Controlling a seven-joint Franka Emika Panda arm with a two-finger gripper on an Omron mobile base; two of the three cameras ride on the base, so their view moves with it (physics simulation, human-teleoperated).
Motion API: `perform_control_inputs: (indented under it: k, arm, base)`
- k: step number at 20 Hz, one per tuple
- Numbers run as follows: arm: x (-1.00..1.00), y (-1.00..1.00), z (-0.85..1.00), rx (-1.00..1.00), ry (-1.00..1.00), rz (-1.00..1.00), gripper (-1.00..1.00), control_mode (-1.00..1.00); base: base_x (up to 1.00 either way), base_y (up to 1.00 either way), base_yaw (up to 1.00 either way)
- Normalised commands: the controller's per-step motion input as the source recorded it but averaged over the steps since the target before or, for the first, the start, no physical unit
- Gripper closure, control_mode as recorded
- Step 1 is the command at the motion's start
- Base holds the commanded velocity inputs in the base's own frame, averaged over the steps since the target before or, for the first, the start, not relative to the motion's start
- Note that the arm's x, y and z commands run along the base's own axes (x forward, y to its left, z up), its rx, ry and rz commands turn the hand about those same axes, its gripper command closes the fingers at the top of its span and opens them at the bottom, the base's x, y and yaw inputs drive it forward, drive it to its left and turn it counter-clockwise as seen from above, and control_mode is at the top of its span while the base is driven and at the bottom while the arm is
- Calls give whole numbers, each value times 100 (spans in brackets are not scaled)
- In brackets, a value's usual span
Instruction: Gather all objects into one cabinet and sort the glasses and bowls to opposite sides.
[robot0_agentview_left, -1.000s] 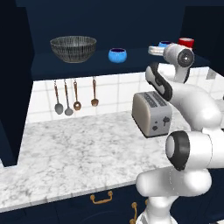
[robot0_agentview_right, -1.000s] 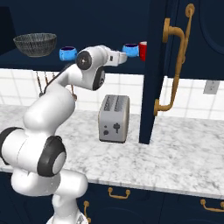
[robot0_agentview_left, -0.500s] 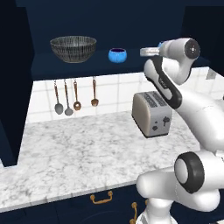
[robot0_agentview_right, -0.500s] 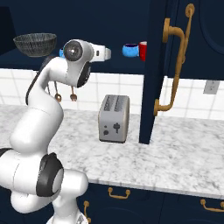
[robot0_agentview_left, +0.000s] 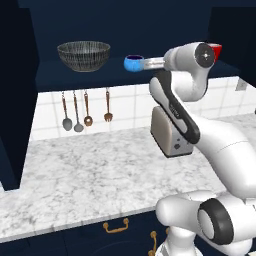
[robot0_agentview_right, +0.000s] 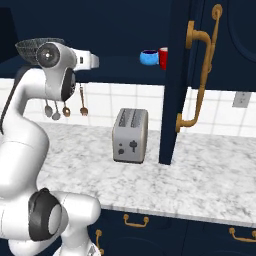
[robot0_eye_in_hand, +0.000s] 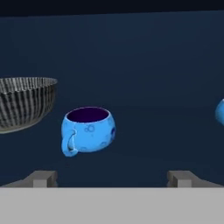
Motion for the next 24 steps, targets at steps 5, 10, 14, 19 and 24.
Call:
perform_control_inputs:
  k: [5, 10, 14, 19, 24]
  arm:
    - [-2, 33, 0, 0, 0, -1, -100, -100]
    - [0, 7, 0, 0, 0, -1, -100, -100]
    - [0, 3, -1, 0, 0, 0, -100, -100]
    - [0, 16, -1, 0, 0, 0, -100, -100]
    - [15, 5, 0, 0, -1, -1, -100, -100]
  base:
    - [0, 0, 0]
    - [0, 0, 0]
    - [0, 0, 0]
    - [0, 0, 0]
    - [0, 0, 0]
